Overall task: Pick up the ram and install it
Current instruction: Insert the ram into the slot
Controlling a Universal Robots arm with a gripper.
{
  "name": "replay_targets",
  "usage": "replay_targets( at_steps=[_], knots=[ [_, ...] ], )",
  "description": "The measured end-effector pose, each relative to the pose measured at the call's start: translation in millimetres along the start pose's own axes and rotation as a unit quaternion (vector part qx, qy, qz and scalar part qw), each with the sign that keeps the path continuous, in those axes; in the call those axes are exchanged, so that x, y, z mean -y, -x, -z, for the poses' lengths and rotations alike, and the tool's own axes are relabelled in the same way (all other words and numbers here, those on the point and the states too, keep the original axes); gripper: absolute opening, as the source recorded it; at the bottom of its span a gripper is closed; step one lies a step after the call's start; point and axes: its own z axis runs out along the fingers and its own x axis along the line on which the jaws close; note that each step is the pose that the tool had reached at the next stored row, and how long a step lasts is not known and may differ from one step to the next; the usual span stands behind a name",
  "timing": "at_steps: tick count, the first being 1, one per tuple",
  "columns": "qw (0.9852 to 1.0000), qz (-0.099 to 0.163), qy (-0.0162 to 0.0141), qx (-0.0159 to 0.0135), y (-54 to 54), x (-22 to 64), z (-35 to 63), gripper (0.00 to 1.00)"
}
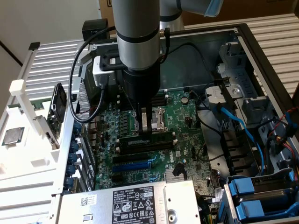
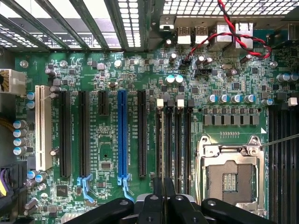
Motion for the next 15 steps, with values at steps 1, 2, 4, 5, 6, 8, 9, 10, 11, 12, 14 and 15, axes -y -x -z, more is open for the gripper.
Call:
replay_targets(
  at_steps=[1,2,4,5,6,8,9,10,11,12,14,15],
  knots=[
    [1.0,0.0,-0.0004,0.0,0.1,-0.3,-0.3,0.12],
    [1.0,0.0,-0.0007,0.0,0.1,-0.7,-0.5,0.12],
    [1.0,0.0,-0.0015,0.0001,0.1,-1.1,-0.8,0.12],
    [1.0,0.0,-0.0017,0.0,0.0,-1.1,-0.8,0.12],
    [1.0,0.0,-0.0018,0.0,0.0,-1.1,-0.9,0.12],
    [1.0,0.0,-0.0019,0.0,0.0,-1.2,-1.1,0.12],
    [1.0,0.0,-0.0022,0.0001,0.0,-1.1,-1.4,0.12],
    [1.0,0.0,-0.0022,0.0,0.0,-1.2,-1.4,0.12],
    [1.0,0.0,-0.0022,0.0001,0.0,-1.1,-1.4,0.12],
    [1.0,0.0,-0.0022,0.0001,0.0,-1.2,-1.5,0.12],
    [1.0,0.0,-0.0023,0.0001,0.0,-1.2,-1.7,0.12],
    [1.0,0.0,-0.0023,0.0001,0.0,-1.2,-1.9,0.12]
  ],
)
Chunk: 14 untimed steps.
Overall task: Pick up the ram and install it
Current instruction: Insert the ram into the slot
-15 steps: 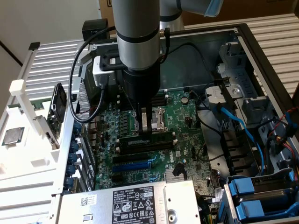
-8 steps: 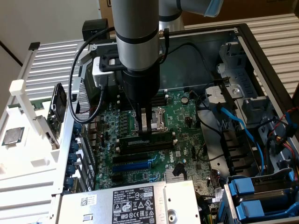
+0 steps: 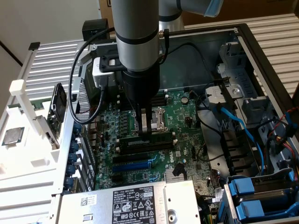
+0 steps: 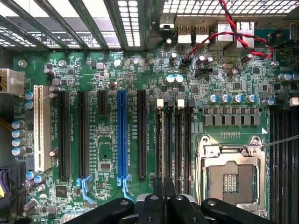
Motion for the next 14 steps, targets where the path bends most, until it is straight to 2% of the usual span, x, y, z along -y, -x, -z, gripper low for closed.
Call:
replay_targets(
  at_steps=[14],
  knots=[
    [1.0,0.0,-0.0005,0.0001,0.0,-0.4,-1.9,0.12]
  ],
)
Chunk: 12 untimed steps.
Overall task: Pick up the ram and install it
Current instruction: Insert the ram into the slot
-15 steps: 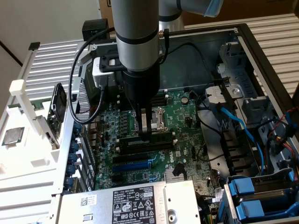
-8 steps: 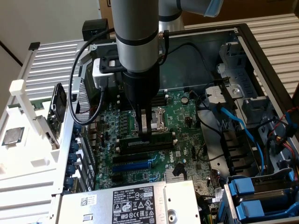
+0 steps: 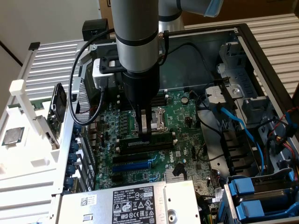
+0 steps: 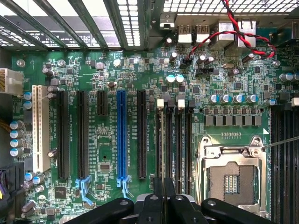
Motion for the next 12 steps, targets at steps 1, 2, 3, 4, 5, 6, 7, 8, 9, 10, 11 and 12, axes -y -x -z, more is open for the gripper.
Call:
replay_targets(
  at_steps=[1,2,3,4,5,6,7,8,9,10,11,12],
  knots=[
    [1.0,0.0,0.0,0.0,0.0,0.0,0.0,0.12],
    [1.0,0.0,0.0,0.0001,0.0,0.0,-0.1,0.12],
    [1.0,0.0,0.0,0.0001,0.0,0.0,0.0,0.12],
    [1.0,0.0,0.0,0.0001,0.0,0.0,-0.1,0.12],
    [1.0,0.0,0.0,0.0002,0.0,0.0,-0.1,0.12],
    [1.0,0.0,-0.0002,0.0003,0.0,-0.1,-0.2,0.12],
    [1.0,0.0,-0.0013,0.0004,0.0,-0.8,-0.3,0.12],
    [1.0,0.0,-0.0015,0.0005,0.0,-0.8,-0.3,0.12],
    [1.0,0.0,-0.0015,0.0006,0.0,-0.7,-0.3,0.12],
    [1.0,0.0,-0.0016,0.0007,0.0,-0.7,-0.3,0.12],
    [1.0,0.0,-0.0016,0.0007,0.0,-0.8,-0.3,0.12],
    [1.0,0.0,-0.0015,0.0008,0.0,-0.8,-0.2,0.12]
  ],
)
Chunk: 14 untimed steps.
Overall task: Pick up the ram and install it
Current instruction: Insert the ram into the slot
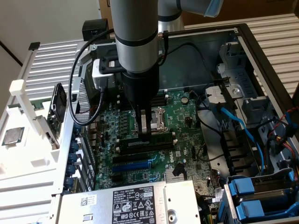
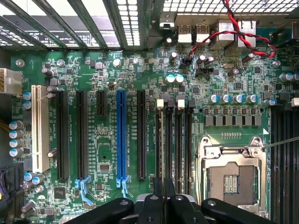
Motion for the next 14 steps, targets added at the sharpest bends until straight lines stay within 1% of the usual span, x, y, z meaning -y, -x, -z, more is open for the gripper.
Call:
replay_targets(
  at_steps=[8,14],
  knots=[
    [1.0,0.0,0.0,0.0011,-0.8,0.0,-0.4,0.12],
    [1.0,0.0,0.0,0.0013,-0.9,0.0,-1.0,0.12]
  ],
)
